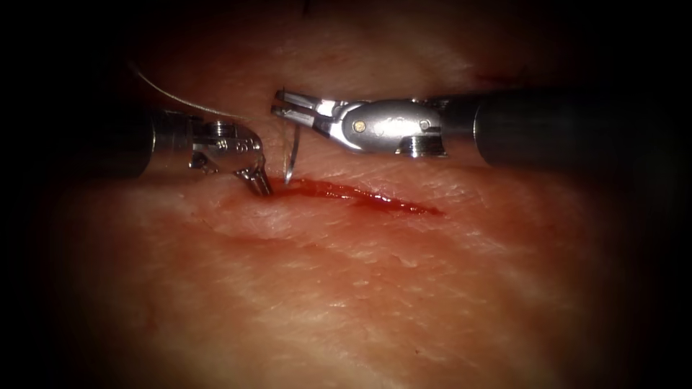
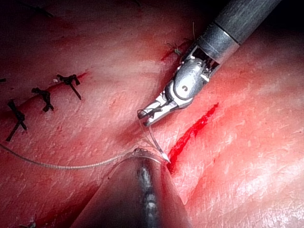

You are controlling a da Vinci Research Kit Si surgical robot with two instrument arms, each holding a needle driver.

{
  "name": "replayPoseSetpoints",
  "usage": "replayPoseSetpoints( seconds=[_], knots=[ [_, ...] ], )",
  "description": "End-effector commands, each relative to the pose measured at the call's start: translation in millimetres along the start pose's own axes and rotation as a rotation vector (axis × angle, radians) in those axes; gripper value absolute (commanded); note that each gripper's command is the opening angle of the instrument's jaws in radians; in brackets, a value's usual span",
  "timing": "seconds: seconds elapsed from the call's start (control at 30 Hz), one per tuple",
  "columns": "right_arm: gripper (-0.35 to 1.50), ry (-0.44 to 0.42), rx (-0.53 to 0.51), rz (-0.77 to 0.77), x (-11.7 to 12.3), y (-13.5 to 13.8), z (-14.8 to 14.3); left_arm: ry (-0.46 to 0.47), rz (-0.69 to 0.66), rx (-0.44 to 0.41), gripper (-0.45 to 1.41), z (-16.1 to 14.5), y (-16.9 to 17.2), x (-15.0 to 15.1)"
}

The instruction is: Wound Closure

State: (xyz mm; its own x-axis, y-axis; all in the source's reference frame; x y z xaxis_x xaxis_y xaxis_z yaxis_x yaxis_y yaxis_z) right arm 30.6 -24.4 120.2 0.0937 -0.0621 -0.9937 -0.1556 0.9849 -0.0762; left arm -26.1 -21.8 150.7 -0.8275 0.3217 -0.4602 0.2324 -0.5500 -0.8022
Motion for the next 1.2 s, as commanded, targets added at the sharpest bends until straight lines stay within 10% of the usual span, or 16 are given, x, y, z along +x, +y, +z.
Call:
replayPoseSetpoints(
  seconds=[0.03, 1.2],
  knots=[
    [-0.35, 0.002, 0.003, -0.003, -0.6, -0.7, 0.7, 0.001, 0.001, -0.002, -0.45, 0.6, -0.5, 0.1],
    [-0.35, 0.016, -0.021, 0.061, -0.8, -1.2, 1.0, 0.095, 0.001, 0.153, -0.43, -5.3, 4.7, 1.3]
  ],
)
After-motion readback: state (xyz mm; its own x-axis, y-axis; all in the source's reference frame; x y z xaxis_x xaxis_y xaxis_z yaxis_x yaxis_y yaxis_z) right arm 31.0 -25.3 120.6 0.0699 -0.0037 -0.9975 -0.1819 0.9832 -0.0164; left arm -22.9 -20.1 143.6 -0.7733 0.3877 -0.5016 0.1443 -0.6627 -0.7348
